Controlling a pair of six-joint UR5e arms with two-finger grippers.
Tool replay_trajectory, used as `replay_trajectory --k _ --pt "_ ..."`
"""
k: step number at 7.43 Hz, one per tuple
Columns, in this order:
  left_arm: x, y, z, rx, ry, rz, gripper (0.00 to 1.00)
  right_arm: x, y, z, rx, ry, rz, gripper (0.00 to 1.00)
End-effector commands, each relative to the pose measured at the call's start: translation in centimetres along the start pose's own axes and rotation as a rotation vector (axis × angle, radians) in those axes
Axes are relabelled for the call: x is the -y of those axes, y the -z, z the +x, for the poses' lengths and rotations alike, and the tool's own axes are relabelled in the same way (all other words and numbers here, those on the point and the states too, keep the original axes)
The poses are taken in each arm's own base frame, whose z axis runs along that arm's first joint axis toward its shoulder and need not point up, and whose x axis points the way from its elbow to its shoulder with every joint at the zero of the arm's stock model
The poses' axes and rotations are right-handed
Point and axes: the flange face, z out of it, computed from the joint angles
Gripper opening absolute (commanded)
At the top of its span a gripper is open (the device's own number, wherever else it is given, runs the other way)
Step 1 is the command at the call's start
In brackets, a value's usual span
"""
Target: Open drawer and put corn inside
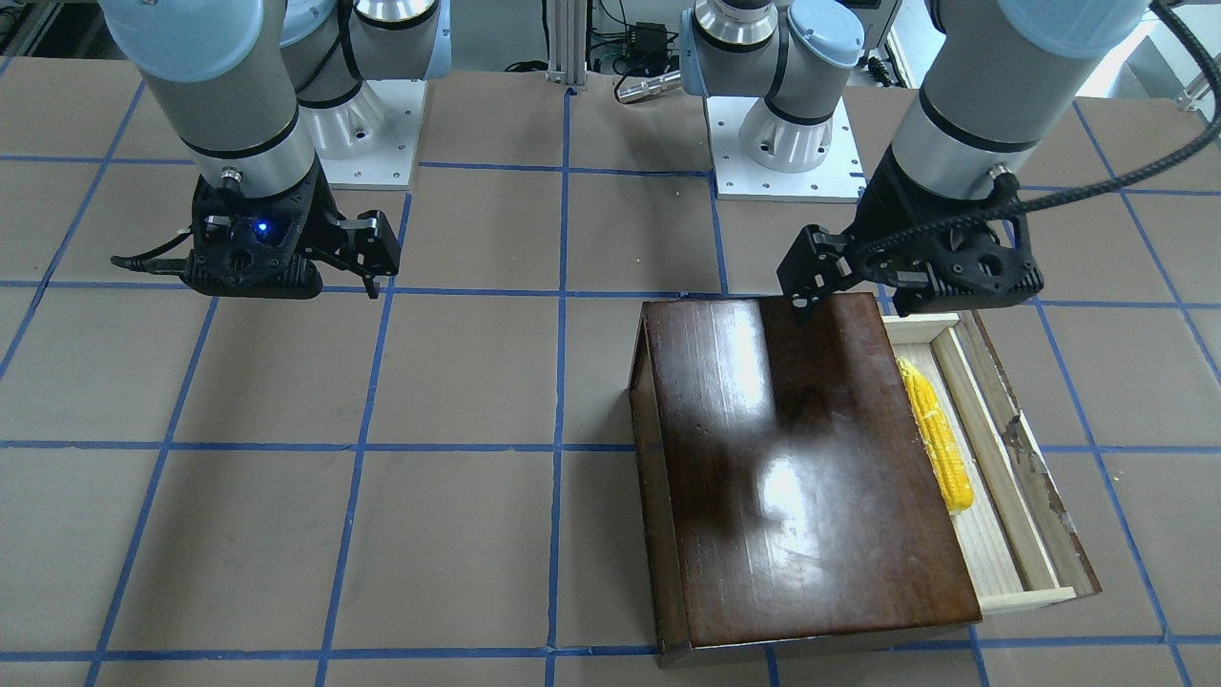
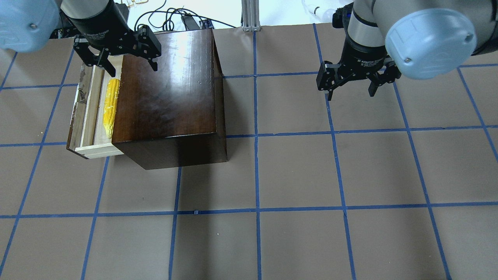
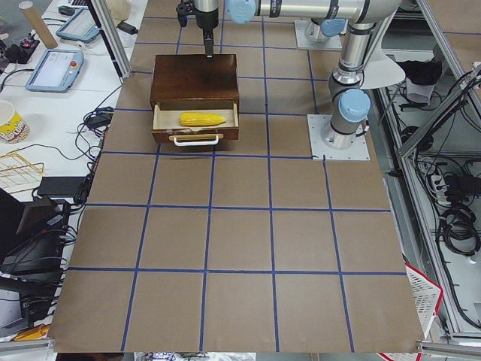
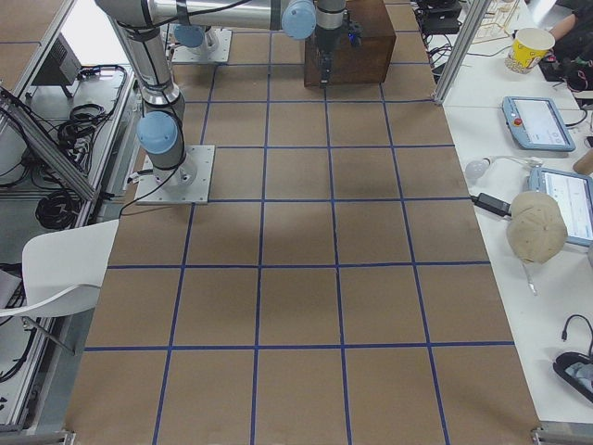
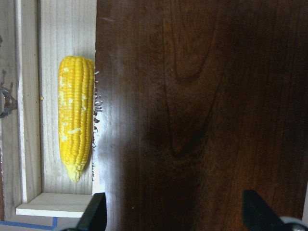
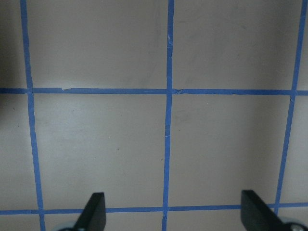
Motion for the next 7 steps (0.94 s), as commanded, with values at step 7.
replay_trajectory --k 7 --pt "-4.6 3.5 0.0 0.003 -0.121 -0.003 1.0 0.0 0.0 0.0 -0.002 0.0 0.0 1.0"
